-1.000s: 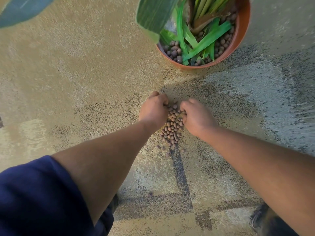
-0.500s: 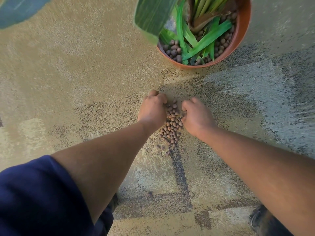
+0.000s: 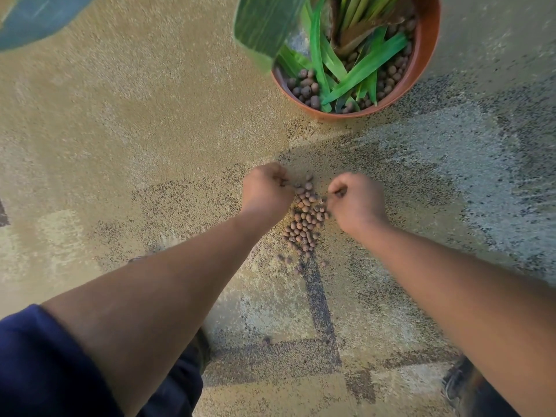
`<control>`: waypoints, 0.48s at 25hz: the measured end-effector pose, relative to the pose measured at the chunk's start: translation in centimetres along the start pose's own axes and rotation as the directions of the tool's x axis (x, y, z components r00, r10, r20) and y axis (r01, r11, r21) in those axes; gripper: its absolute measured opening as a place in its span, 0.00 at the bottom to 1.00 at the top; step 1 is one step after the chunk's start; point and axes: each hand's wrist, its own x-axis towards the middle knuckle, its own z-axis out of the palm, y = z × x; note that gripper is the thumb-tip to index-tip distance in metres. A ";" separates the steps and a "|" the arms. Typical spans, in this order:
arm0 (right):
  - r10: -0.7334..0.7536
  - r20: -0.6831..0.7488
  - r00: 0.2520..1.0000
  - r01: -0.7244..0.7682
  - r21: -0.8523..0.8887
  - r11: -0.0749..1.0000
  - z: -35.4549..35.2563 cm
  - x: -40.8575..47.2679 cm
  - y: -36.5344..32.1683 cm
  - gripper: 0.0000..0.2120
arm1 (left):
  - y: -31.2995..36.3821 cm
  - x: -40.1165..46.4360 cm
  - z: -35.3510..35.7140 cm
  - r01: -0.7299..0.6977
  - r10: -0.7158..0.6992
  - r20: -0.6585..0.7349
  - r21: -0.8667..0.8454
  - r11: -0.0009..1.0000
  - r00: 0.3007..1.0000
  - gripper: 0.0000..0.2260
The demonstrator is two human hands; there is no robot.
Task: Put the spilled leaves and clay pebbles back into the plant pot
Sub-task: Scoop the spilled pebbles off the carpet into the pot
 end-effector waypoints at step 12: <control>-0.193 -0.396 0.898 0.363 0.416 0.833 -9.9 0.5 -9.2 0.09 | 10.0 1.1 -5.7 -0.405 0.313 -0.330 -0.264 0.875 0.891 0.08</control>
